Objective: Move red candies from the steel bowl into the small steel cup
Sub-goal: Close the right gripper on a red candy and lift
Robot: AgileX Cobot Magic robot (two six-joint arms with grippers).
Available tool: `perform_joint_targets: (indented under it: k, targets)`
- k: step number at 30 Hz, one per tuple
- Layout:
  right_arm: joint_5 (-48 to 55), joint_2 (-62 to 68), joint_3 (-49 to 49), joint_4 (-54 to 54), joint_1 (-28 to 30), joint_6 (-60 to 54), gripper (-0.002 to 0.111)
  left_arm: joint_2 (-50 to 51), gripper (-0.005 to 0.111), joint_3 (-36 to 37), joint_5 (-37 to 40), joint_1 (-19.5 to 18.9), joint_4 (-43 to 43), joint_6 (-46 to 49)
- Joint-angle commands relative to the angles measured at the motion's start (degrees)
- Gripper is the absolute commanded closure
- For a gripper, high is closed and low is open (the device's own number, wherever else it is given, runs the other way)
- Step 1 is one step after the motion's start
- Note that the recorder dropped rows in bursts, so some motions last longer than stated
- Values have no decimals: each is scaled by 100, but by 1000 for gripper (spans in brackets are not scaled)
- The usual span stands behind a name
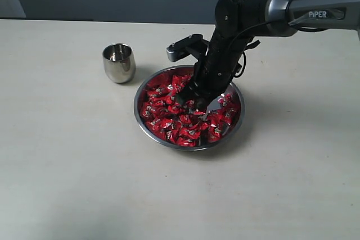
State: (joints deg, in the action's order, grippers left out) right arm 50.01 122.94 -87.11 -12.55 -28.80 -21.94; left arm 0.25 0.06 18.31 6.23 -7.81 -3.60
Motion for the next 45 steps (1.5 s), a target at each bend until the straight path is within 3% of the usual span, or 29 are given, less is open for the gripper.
perform_joint_targets:
  k: [1, 12, 19, 21, 45]
  targets:
    - [-128, -259, -16, 7, 1, -10, 109, -25, 106, -6, -54, 17, 7, -31]
    - [-409, -337, -16, -600, 1, -203, 107, -25, 106, -6, -54, 17, 7, -31]
    - [-190, -337, -16, -600, 1, -284, 76, -25, 106, -6, -54, 17, 7, -31]
    - [-177, -337, -16, -580, 1, -284, 72, -25, 106, -6, -54, 17, 7, -31]
    - [-1584, 202, -16, -1223, 1, -271, 73, -25, 106, -6, -54, 17, 7, -31]
